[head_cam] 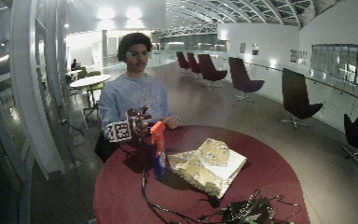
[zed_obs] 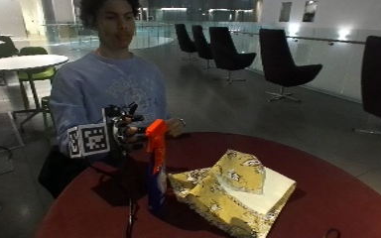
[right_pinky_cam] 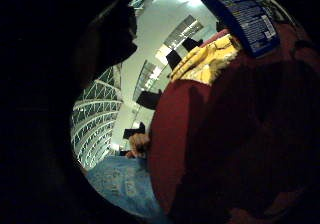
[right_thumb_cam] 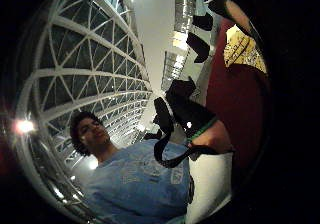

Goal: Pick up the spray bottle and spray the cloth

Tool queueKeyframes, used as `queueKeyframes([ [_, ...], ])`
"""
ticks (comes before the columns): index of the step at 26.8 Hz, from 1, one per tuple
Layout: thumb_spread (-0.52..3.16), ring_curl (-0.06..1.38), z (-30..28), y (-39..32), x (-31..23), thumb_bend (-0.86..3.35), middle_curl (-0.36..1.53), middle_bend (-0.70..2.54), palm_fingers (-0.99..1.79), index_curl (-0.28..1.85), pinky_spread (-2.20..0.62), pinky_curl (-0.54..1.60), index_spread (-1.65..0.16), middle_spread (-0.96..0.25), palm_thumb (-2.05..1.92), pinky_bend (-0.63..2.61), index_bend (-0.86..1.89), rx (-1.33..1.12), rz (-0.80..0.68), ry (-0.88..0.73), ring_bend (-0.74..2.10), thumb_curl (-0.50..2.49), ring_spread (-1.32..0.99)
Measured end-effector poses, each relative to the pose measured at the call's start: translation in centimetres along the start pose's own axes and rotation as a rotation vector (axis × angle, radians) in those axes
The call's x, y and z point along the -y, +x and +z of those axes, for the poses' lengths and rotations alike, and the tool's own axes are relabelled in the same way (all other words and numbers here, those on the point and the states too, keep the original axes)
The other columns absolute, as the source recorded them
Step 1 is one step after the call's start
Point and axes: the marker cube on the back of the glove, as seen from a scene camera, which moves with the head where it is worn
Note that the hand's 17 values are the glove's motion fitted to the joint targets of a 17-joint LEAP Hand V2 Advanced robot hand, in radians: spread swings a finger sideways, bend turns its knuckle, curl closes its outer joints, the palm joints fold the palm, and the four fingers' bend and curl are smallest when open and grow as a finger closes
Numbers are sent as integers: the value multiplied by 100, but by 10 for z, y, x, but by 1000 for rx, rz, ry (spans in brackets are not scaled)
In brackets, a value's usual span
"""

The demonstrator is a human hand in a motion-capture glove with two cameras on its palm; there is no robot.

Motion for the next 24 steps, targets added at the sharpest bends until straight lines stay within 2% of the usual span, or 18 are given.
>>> queueKeyframes([
  [12,111,27,-31,40,59,3,33,25,53,24,22,31,-38,1,62,38,12,-180,123,264,39,30,6],
  [17,108,27,-41,67,86,0,33,24,51,24,21,32,-38,1,64,39,13,-284,101,325,36,31,6],
  [24,103,28,-35,86,115,-4,35,25,46,23,22,33,-38,2,61,39,11,-290,233,389,36,31,6],
])
